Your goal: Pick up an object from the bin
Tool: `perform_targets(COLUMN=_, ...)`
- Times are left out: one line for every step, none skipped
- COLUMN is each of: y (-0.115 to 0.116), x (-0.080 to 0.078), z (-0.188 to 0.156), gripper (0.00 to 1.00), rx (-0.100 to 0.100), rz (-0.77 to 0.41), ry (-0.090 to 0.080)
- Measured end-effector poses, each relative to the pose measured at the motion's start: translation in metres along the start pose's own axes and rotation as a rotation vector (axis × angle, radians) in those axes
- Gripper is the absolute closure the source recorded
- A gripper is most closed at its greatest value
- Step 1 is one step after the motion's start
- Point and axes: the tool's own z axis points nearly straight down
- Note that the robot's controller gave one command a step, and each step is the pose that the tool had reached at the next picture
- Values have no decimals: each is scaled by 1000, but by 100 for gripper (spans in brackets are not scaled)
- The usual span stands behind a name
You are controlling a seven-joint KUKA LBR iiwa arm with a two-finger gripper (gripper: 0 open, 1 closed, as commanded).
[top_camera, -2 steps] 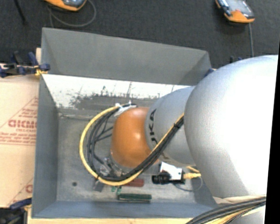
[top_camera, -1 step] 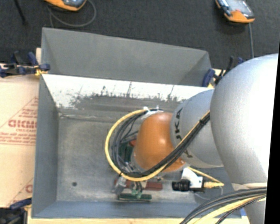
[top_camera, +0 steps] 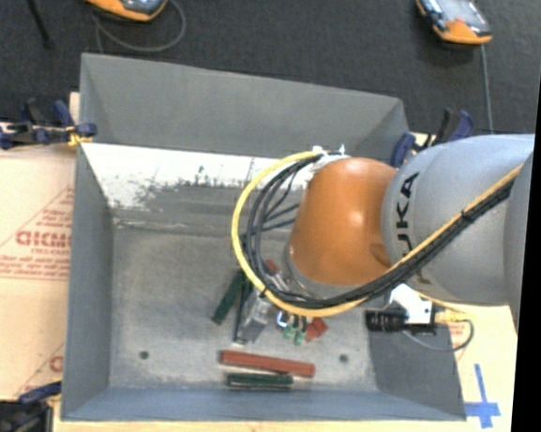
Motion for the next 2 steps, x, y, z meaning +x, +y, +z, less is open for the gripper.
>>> perform_targets(y=-1, x=2, z=4, gripper=0, rx=4, rz=2, ry=7)
perform_targets(y=10, x=-69, z=115, gripper=0, rx=1, rz=-171, ry=-4)
